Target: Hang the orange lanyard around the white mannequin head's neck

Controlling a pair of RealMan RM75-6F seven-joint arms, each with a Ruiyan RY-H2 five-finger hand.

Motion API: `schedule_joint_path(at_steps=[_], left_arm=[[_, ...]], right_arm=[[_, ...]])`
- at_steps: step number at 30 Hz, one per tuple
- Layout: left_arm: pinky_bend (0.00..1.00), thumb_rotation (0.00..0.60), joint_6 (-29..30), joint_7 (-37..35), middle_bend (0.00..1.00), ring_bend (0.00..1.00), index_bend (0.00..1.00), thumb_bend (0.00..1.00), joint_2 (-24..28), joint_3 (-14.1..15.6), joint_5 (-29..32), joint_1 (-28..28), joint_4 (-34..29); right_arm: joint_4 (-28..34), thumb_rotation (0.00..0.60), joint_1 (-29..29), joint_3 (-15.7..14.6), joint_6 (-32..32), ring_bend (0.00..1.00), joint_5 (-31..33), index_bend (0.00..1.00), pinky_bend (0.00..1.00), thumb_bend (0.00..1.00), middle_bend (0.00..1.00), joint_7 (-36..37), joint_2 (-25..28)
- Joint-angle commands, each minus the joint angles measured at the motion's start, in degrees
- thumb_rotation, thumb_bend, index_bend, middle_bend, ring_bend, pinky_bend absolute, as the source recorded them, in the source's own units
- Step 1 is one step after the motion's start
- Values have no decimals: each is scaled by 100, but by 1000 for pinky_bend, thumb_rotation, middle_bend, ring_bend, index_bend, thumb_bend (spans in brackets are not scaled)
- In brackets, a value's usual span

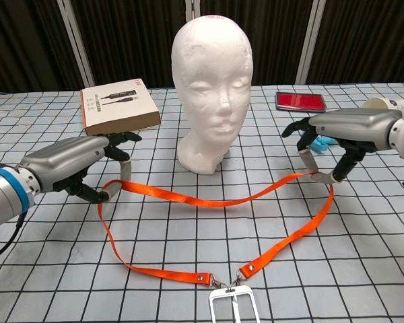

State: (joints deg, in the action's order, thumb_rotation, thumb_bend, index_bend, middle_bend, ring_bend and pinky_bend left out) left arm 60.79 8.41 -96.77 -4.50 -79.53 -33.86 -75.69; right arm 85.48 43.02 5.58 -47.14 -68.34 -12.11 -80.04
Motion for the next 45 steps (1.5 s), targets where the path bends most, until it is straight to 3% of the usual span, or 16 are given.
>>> schedule_joint_path(at_steps=[1,7,15,28,37,45], left_arm=[[0,600,560,-207,0,0,787,569,152,128,-461,182,-102],[0,600,1468,-741,0,0,805,569,269,156,-1066,384,57],[0,600,1739,-640,0,0,832,568,767,-244,-1007,366,-763],[0,600,1044,-541,0,0,839,568,1345,-1048,-59,-8,-1862],[0,600,825,-796,0,0,847,569,1562,-1411,400,-152,-2019],[0,600,359,-698,0,0,852,570,1753,-1902,1384,-460,-2192]], right_arm=[[208,600,-112,-126,-351,0,-621,730,0,737,95,119,266],[539,600,-254,-218,-867,0,-1309,729,0,738,91,141,612],[1171,600,-395,39,-1428,0,-1460,730,0,738,81,-61,957],[1908,600,-302,684,-1519,0,-805,731,0,737,89,-45,1230],[1735,600,-189,1089,-1480,0,-542,731,0,737,108,694,1201],[1327,600,-18,1515,-1219,0,13,731,0,737,120,1343,1231]])
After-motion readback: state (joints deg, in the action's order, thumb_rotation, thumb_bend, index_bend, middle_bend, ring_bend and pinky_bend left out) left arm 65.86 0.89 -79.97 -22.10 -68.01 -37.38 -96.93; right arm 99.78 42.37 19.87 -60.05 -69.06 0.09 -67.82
